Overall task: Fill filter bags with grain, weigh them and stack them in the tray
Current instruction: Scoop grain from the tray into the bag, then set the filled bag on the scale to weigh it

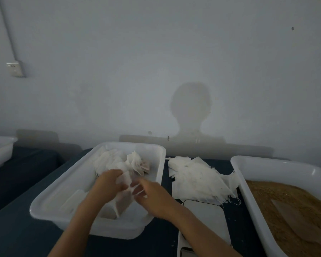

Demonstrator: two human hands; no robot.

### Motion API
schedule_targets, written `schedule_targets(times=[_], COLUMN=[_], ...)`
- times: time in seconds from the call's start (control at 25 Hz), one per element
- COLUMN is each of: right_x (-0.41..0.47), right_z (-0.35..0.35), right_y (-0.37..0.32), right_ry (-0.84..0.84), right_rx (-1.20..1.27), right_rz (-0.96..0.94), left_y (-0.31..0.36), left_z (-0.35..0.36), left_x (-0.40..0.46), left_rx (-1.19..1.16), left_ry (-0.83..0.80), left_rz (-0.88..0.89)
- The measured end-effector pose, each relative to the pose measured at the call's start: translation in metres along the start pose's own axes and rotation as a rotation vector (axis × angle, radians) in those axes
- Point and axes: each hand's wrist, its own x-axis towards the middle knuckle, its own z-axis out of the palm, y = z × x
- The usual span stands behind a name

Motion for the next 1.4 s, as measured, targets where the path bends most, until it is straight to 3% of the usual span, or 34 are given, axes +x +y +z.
schedule_targets(times=[0.16,0.52,0.64,0.76,0.88,0.96,1.12,1.24,1.4], right_x=[0.013,-0.003,-0.005,-0.004,-0.007,-0.012,-0.024,-0.024,-0.023], right_z=[0.02,-0.016,-0.04,-0.073,-0.106,-0.126,-0.147,-0.143,-0.13], right_y=[-0.009,0.013,0.032,0.063,0.094,0.114,0.145,0.161,0.175], right_ry=[-0.181,0.011,0.178,0.361,0.467,0.501,0.243,0.028,-0.02], right_rx=[-0.207,-0.01,0.064,0.068,-0.079,-0.218,-0.691,-1.048,-1.266], right_rz=[-0.045,-0.081,-0.002,0.151,0.281,0.377,0.604,0.642,0.595], left_y=[-0.039,-0.069,-0.066,-0.045,-0.007,0.018,0.051,0.06,0.058], left_z=[0.006,-0.004,-0.002,-0.002,0.0,0.004,0.018,0.032,0.048], left_x=[0.01,0.026,0.03,0.034,0.036,0.038,0.044,0.05,0.051], left_rx=[0.213,0.369,0.464,0.519,0.378,0.264,0.207,0.203,0.176], left_ry=[-0.332,-0.639,-0.552,-0.32,-0.08,-0.009,0.018,-0.006,-0.022], left_rz=[-0.113,-0.136,-0.131,-0.034,0.083,0.157,0.233,0.255,0.248])
